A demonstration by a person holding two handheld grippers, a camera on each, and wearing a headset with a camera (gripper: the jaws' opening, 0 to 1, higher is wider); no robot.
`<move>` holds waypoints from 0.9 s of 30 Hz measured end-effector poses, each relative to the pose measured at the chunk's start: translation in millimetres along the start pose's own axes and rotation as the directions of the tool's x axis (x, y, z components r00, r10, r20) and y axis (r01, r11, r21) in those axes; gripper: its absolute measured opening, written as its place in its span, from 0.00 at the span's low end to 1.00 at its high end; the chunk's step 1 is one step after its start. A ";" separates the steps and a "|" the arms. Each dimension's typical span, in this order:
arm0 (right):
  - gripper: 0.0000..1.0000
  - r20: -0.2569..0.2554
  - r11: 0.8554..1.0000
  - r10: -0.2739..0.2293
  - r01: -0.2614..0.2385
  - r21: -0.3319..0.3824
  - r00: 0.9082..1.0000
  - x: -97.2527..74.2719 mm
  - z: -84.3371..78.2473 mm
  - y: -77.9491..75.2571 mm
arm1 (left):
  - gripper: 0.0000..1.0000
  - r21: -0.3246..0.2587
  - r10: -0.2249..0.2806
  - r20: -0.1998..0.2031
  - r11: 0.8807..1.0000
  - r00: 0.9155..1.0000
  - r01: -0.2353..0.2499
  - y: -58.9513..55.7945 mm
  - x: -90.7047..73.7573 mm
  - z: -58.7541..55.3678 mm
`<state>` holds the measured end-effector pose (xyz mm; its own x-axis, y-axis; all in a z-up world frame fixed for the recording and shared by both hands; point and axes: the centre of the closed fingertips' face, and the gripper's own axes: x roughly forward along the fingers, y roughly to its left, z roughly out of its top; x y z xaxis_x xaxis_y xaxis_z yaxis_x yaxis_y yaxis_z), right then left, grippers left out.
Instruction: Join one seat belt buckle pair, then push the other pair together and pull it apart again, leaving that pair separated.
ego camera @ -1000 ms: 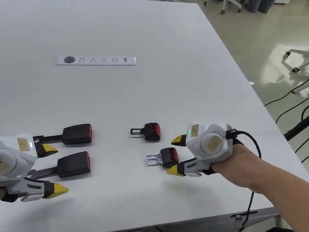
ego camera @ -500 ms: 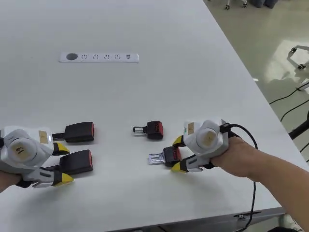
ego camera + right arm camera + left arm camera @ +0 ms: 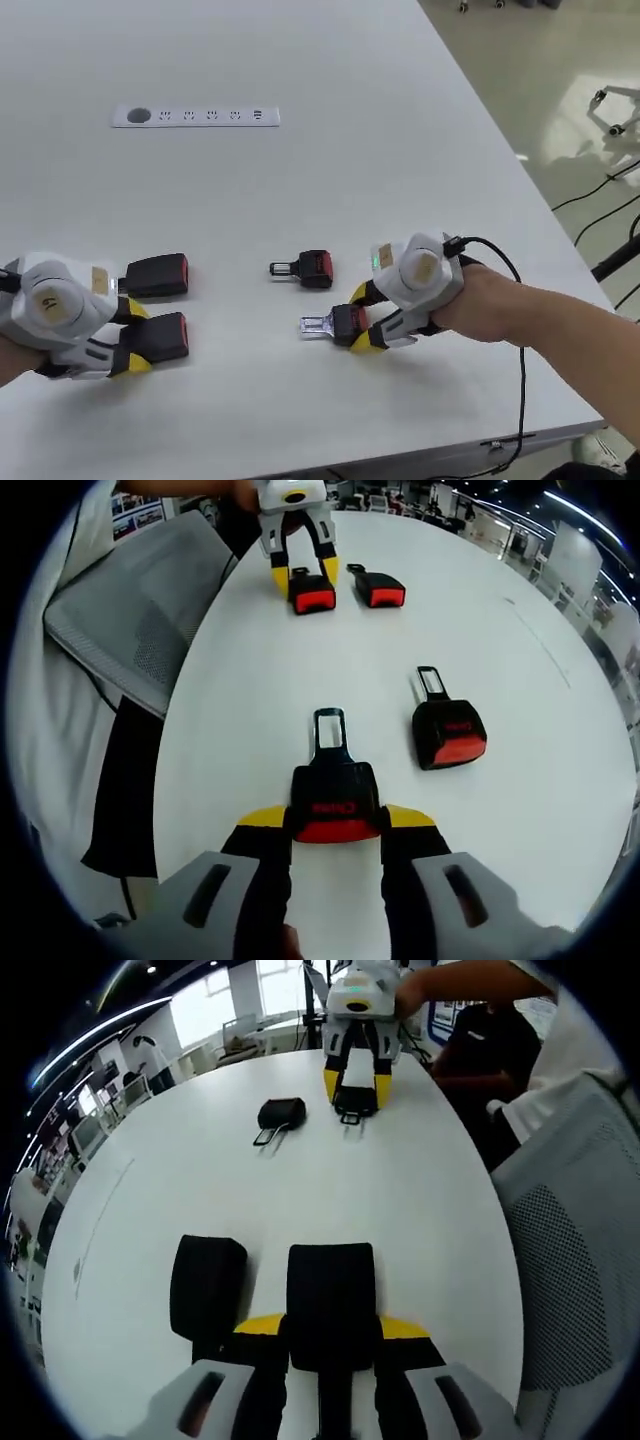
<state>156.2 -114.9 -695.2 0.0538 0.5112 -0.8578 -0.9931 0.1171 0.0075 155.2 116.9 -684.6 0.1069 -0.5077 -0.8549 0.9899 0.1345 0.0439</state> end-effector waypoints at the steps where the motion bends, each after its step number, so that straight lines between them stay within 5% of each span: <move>1: 0.33 -0.004 1.000 0.004 -0.004 -0.004 1.000 0.1 -0.6 0.0 | 0.33 0.007 -0.003 -0.004 1.000 1.000 0.003 0.7 0.6 -0.7; 16: 0.33 -0.028 1.000 -0.019 0.020 0.010 0.999 1.4 2.3 0.7 | 0.33 0.045 -0.033 -0.058 0.998 0.998 0.035 1.9 4.9 -4.3; 27: 0.34 0.005 1.000 -0.018 0.018 0.002 1.000 19.3 38.8 13.0 | 0.33 0.050 -0.030 -0.061 0.998 0.998 0.033 0.6 4.7 -3.8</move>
<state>148.4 -70.5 -691.8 0.0725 0.5134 -0.8551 -0.9917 0.1284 -0.0069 156.0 117.8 -690.5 0.0712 -0.4584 -0.8859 0.9964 0.0746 0.0414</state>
